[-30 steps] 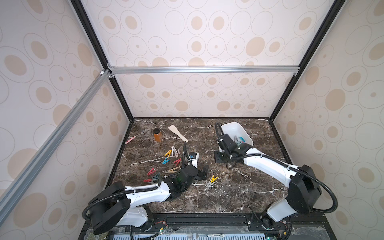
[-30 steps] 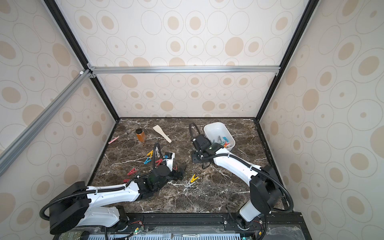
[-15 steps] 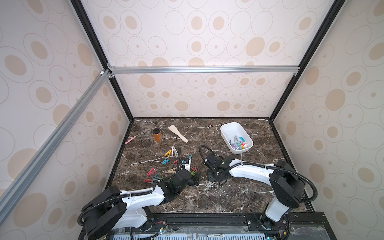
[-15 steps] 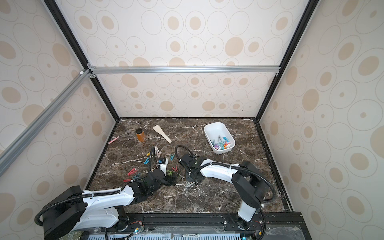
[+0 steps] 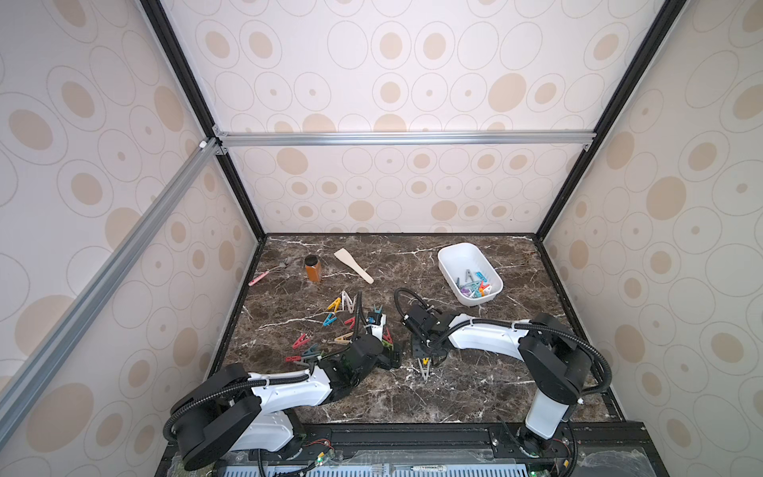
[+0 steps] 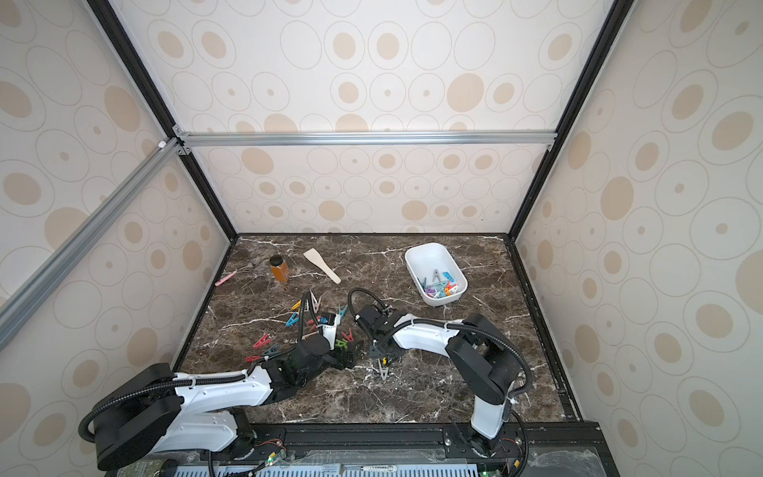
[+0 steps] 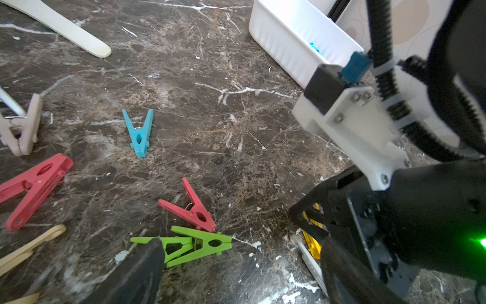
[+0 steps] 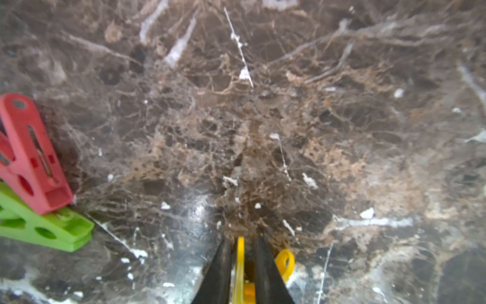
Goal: Put the clothespins into the storage box
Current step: Pick up the clothespin from the center of the board, then place the clothespin in the storage box.
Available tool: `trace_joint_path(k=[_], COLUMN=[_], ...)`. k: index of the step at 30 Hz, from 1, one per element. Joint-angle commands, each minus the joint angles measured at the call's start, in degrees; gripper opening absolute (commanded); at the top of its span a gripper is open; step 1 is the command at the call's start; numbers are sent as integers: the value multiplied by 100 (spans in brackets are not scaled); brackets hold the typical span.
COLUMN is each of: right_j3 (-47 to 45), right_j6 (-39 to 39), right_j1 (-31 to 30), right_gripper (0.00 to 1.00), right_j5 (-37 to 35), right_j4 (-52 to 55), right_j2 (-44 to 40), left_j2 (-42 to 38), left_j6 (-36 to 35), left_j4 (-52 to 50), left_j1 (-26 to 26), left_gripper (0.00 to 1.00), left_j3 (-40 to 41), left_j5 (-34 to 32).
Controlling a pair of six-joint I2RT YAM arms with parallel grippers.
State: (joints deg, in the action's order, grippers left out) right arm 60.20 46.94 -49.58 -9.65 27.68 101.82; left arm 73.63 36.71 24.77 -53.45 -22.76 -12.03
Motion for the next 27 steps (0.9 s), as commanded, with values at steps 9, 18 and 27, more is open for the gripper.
trace_joint_path(k=[9,18,27], right_j3=[99,359,1305], right_j6=[-458,-1261,-1405], right_j1=[205,2154,3598], right_gripper=[4,2,1], right_j5=[-253,-142,200], right_j4=[464,349,-217], right_j2=[-789,-1706,-291], left_j2=[-118,615,1805], left_j6=[-32,-779,-498], left_j4=[-41,705,901], left_j1=[12,-599,-837], left_gripper=[92,93,92], left_j3=[-263,-891,-1644], left_j5=[-163,-158,353])
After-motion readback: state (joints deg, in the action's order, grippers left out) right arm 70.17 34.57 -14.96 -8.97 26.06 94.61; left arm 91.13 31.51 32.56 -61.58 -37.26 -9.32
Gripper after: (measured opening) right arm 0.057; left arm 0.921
